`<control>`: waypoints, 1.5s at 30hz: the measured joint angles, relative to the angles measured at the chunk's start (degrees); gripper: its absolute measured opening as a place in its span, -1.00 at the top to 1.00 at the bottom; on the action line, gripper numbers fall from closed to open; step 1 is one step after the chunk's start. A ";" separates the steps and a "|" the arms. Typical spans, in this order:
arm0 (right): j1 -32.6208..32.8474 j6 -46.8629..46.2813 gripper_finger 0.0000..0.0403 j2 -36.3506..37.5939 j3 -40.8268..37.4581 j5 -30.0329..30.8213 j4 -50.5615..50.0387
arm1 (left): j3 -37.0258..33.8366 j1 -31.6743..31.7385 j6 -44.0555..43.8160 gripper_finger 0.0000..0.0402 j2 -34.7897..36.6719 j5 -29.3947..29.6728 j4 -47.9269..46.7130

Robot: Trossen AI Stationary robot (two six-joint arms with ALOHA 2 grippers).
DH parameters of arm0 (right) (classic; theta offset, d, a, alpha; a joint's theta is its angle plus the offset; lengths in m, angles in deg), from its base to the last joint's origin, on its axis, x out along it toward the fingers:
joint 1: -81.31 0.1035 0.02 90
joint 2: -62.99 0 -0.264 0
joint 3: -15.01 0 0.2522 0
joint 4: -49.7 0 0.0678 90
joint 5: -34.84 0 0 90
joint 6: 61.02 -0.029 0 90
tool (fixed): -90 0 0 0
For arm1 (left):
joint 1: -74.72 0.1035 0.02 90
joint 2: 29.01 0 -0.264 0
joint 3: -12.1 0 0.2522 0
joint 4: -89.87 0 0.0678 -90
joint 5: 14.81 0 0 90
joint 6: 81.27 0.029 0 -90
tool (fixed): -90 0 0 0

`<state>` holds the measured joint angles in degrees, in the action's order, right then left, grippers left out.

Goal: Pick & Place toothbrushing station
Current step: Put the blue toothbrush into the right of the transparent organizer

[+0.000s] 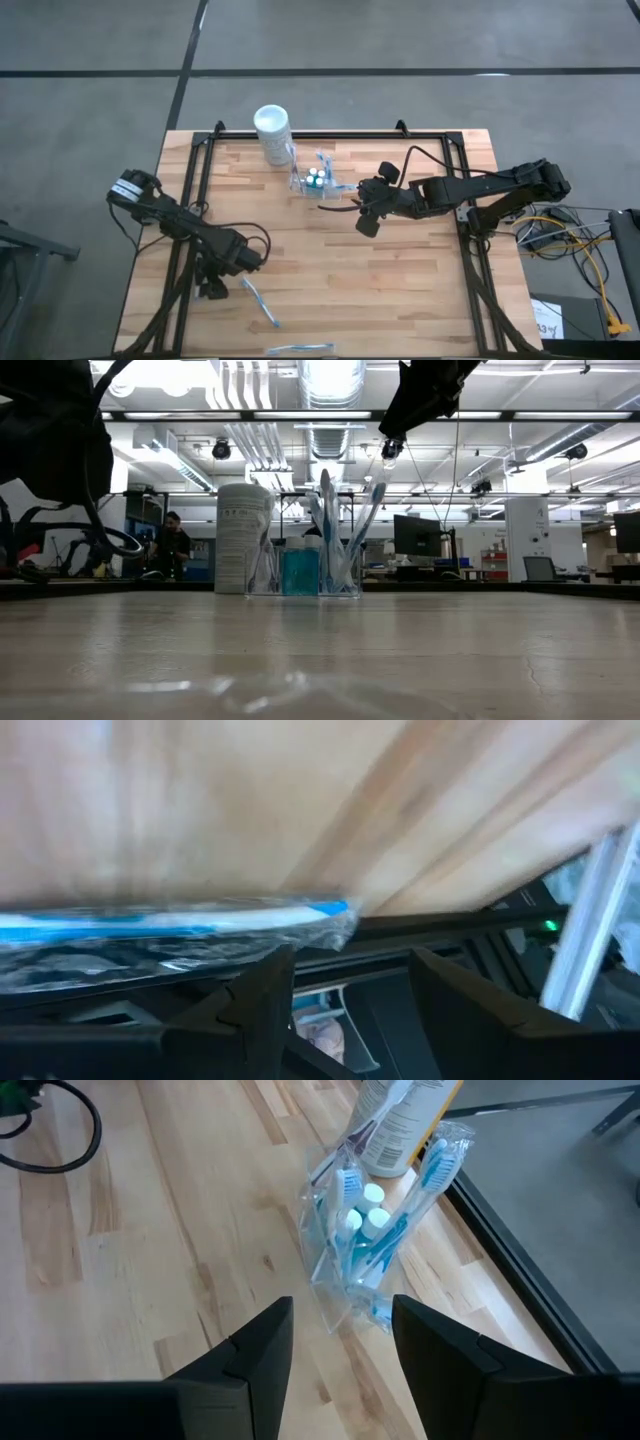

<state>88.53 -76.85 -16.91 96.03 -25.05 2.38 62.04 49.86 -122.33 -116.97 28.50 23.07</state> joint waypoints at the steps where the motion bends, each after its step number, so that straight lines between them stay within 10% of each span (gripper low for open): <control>1: 0.00 0.00 0.16 0.00 0.00 0.00 0.00 | -0.01 -0.06 -0.59 -0.01 -0.01 0.67 -0.08; 15: 0.00 0.00 0.16 0.00 0.00 -0.02 0.02 | -5.30 -5.27 -3.44 0.00 0.13 0.22 3.26; 26: 0.00 0.00 0.16 0.00 0.00 -0.02 0.01 | -3.04 -5.17 -3.54 -0.01 0.09 1.04 25.12; 45: -0.02 0.87 0.16 0.00 0.00 -0.01 0.09 | -0.72 -0.58 -2.12 0.00 4.37 15.80 13.30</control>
<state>88.52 -75.98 -16.91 96.03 -25.07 2.46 61.33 49.28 -124.45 -112.60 44.29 36.37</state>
